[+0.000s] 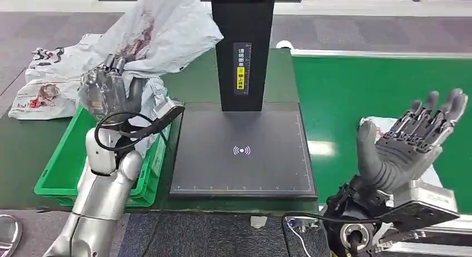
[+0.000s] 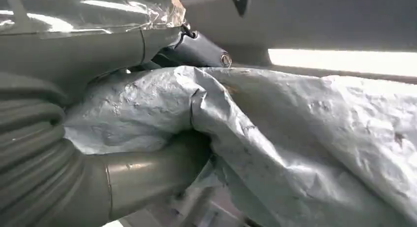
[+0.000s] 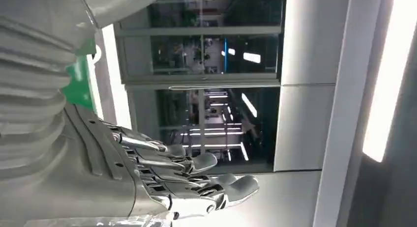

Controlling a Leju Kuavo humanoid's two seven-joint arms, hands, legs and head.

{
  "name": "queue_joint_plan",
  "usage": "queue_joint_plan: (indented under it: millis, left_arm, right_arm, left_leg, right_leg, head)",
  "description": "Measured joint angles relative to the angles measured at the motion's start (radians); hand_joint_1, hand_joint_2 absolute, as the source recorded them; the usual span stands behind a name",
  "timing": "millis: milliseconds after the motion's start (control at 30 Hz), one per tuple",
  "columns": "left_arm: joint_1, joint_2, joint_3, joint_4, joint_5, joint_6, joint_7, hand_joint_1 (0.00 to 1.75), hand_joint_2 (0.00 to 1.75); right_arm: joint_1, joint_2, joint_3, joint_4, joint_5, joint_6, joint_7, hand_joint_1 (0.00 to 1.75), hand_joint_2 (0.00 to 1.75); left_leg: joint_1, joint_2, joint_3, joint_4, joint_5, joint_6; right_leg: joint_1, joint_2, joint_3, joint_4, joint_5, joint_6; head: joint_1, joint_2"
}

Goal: Moved the parcel from conveyor to table for the left to box.

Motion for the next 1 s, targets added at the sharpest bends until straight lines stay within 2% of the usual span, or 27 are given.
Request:
queue_joint_plan:
  millis: [500,1000]
  left_arm:
    - [0.205,0.020,0.137,-0.054,-0.114,-0.082,0.102,1.75,1.75]
    - [0.229,0.020,0.154,-0.062,-0.117,-0.090,0.106,1.75,1.75]
  right_arm:
    - [0.012,-0.005,-0.001,-0.009,0.012,0.027,0.020,0.00,1.75]
    - [0.012,-0.007,-0.001,-0.009,0.013,0.031,0.022,0.00,1.75]
  left_leg:
    - [0.000,0.000,0.000,0.000,0.000,0.000]
    - [0.000,0.000,0.000,0.000,0.000,0.000]
  right_leg:
    - [0.000,0.000,-0.001,0.000,-0.001,0.000]
    - [0.000,0.000,0.000,0.000,-0.001,0.000]
  head:
    - [0.000,0.000]
    - [0.000,0.000]
